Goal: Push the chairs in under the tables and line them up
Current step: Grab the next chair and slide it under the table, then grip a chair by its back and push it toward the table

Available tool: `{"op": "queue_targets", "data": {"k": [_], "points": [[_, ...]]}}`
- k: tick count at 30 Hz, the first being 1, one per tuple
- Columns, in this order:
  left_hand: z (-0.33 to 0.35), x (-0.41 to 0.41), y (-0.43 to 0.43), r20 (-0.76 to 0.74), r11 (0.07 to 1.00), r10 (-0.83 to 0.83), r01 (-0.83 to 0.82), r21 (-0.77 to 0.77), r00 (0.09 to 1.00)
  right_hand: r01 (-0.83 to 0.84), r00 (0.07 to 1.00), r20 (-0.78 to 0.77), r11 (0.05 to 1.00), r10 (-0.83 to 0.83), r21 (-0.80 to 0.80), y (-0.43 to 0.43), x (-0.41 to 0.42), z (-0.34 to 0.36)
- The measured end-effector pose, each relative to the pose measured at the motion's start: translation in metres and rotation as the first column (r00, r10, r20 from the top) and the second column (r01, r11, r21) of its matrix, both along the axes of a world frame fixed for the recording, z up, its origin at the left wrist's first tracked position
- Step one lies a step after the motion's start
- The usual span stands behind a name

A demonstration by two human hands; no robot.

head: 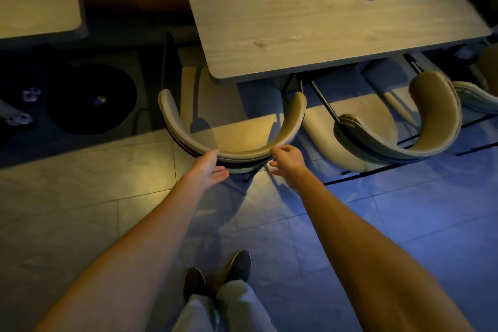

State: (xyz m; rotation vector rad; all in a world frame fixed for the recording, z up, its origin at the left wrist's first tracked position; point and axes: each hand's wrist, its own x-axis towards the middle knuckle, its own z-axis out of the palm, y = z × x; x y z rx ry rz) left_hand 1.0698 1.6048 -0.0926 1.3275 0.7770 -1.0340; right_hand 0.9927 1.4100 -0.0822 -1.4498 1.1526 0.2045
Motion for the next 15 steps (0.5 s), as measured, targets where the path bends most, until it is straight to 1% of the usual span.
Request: {"op": "queue_targets", "data": {"k": [6,10,15], "points": [[0.060,-0.006,-0.001,0.185,0.988,-0.153,0.151,0.026,0.971,-0.074,0.992,0.100,0.993,0.082,-0.089,0.019,-0.011,0.061],[0.095,-0.017,-0.019,0.284,0.969,-0.245,0.243,0.046,0.927,-0.088,0.986,0.131,0.987,0.106,-0.133,0.017,-0.026,0.097],[0.131,-0.045,-0.063,0.385,0.932,-0.353,0.355,0.068,0.853,-0.091,0.980,0.157,0.979,0.121,-0.181,-0.012,-0.060,0.132]]}}
